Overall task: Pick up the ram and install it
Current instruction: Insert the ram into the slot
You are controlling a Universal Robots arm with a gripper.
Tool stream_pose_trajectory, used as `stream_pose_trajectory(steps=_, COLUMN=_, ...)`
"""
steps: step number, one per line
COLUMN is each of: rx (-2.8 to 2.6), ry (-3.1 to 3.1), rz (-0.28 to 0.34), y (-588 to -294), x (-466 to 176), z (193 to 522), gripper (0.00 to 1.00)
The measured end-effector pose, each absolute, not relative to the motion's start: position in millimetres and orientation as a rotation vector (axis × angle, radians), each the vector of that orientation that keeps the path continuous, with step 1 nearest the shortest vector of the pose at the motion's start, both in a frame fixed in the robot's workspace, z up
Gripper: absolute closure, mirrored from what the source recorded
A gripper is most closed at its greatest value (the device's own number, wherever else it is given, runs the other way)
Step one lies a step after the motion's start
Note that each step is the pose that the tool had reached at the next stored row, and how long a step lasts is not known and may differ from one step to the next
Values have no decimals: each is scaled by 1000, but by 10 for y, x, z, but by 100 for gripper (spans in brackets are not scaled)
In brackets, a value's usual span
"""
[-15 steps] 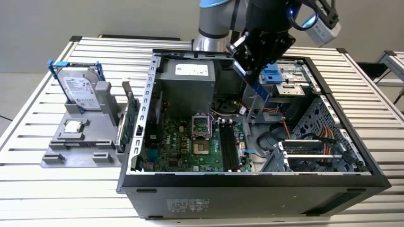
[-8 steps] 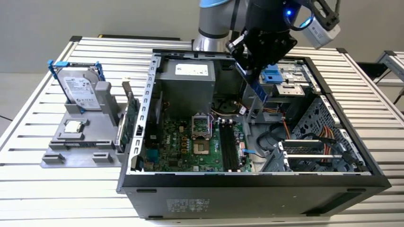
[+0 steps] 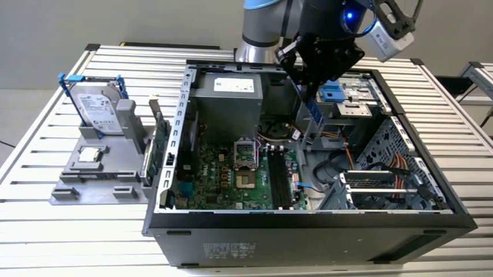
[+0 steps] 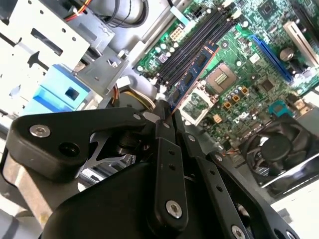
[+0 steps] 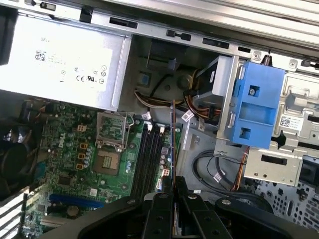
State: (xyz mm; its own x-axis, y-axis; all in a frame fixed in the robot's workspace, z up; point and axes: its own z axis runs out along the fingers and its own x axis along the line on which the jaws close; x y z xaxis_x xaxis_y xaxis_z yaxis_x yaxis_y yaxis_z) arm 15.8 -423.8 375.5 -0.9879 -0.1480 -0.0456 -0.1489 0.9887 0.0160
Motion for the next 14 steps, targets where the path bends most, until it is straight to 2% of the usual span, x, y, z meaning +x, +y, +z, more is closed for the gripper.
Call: stream_pose_trajectory(steps=14, rx=7, ry=3096, rz=25, y=-4238, x=158, z=3755, gripper=100)
